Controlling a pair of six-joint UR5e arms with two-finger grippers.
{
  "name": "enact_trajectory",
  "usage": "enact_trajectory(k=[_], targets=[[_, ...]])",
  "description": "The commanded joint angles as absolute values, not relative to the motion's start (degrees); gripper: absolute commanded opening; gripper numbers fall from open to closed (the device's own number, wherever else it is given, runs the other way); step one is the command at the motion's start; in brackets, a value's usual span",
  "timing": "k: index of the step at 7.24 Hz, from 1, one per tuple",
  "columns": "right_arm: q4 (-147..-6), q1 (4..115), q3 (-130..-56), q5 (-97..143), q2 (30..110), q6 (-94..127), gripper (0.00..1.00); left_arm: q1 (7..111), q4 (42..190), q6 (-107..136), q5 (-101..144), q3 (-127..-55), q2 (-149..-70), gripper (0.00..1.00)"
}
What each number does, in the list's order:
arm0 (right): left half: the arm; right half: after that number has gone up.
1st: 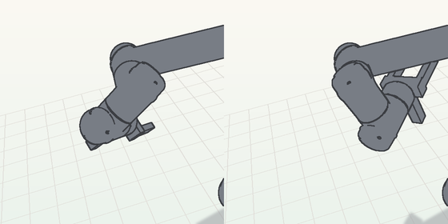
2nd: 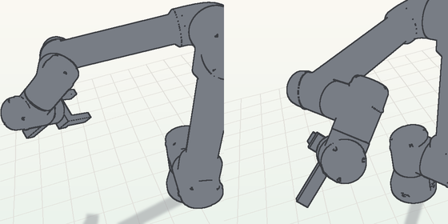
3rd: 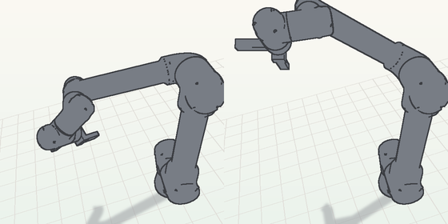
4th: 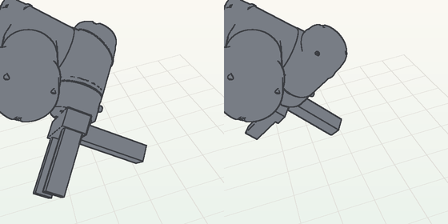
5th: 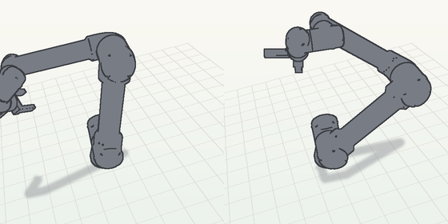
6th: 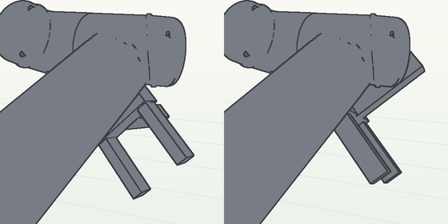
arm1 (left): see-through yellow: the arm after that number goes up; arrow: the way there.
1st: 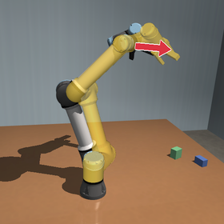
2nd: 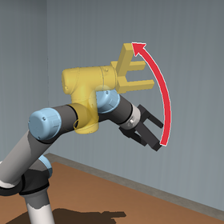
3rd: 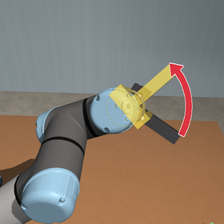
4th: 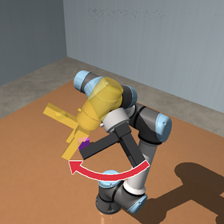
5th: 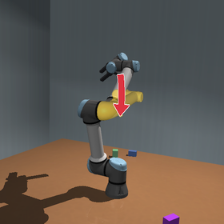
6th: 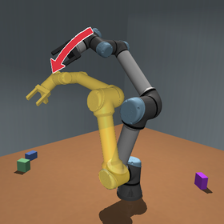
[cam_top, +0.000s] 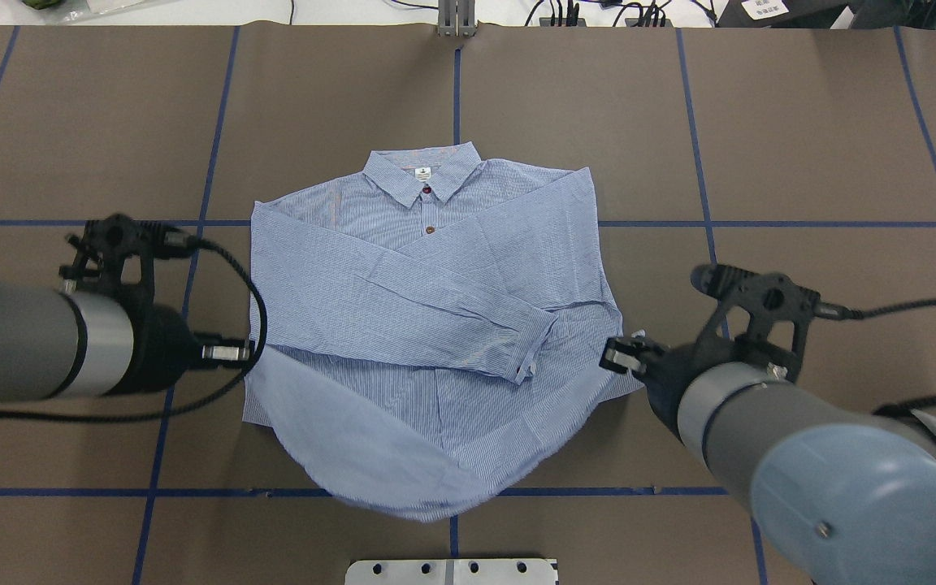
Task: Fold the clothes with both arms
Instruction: 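Lift the hem with both grippers and fold it toward the collar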
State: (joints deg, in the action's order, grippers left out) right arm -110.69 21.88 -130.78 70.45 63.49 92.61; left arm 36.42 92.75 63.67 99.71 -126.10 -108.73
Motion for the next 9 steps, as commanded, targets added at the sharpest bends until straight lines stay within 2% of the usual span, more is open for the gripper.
enact_trajectory(k=[1, 3, 4, 5, 6, 8, 9], targets=[[-104.73, 27.75, -120.20, 71.02, 59.51, 90.62, 0.00, 40.16, 93.25, 62.75, 96.62, -117.38, -113.89, 0.00], [-89.01, 31.71, -108.07, 71.10, 59.41, 87.74, 0.00, 40.86, 96.04, 62.75, 92.65, -109.82, -116.36, 0.00], [-84.77, 32.77, -102.01, 71.63, 58.11, 87.11, 0.00, 40.78, 101.89, 62.75, 91.85, -103.95, -116.45, 0.00], [-78.20, 33.39, -91.95, 72.24, 54.53, 86.66, 0.00, 40.69, 108.30, 62.75, 91.85, -97.97, -116.72, 0.00], [-72.31, 34.01, -86.80, 72.77, 53.80, 85.53, 0.00, 40.61, 112.55, 62.58, 91.50, -91.65, -118.02, 0.00], [-71.28, 36.20, -85.79, 75.57, 54.40, 83.24, 0.00, 40.69, 120.73, 57.68, 89.56, -83.09, -118.92, 0.00], [-71.11, 37.60, -85.69, 77.33, 54.40, 81.32, 0.00, 40.95, 121.37, 53.48, 89.65, -82.80, -118.92, 0.00]])
